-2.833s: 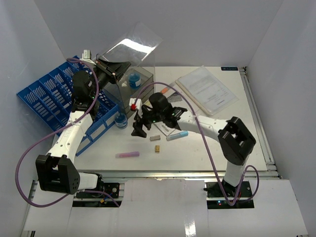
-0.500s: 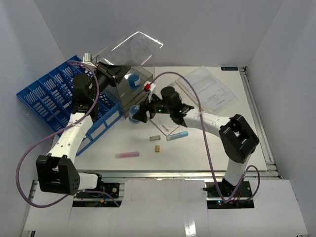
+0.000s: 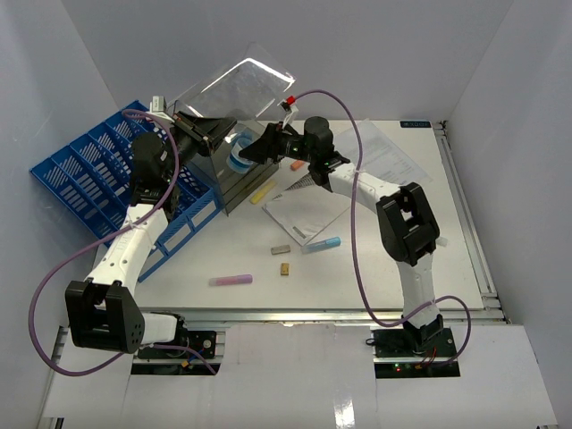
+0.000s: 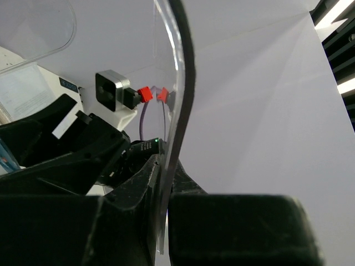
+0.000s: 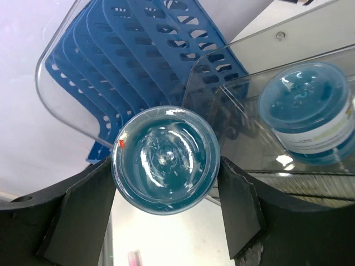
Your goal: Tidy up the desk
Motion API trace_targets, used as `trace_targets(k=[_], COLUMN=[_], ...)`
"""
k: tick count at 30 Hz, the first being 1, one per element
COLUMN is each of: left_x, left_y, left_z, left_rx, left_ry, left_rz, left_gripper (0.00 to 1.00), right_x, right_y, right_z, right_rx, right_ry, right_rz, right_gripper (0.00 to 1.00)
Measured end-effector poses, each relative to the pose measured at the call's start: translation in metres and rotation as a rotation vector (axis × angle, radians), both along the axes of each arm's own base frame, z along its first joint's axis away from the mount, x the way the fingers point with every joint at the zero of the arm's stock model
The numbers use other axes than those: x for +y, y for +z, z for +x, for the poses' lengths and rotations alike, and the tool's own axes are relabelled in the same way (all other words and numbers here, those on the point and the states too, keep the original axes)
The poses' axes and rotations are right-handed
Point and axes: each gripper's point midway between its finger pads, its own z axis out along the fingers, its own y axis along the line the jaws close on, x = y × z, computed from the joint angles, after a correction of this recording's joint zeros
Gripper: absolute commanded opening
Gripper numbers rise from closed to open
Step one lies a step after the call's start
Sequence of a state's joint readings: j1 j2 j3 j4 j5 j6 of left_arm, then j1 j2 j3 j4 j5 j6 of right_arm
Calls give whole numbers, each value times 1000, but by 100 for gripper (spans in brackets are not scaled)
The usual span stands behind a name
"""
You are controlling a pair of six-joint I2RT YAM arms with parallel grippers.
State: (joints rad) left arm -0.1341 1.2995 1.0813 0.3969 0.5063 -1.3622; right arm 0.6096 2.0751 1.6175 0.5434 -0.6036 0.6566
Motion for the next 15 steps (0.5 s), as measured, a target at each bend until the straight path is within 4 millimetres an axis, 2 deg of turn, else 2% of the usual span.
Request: trace_targets(k=[7, 13, 15], left_x=[0, 0, 0], left_y=[0, 1, 1], left_z=[0, 0, 0], left_rx=[0, 1, 1], left_ry=[-3, -5, -4], left_rz=[-4, -9, -9], left_gripper=[0, 0, 0], right_x=[25, 39, 44], right_y=[-7, -11, -13], right_z=[7, 12, 15], right_rx=[96, 82, 57], right_ry=[-23, -79, -102], right_rz=[47, 50, 43], right_gripper=[15, 22, 34])
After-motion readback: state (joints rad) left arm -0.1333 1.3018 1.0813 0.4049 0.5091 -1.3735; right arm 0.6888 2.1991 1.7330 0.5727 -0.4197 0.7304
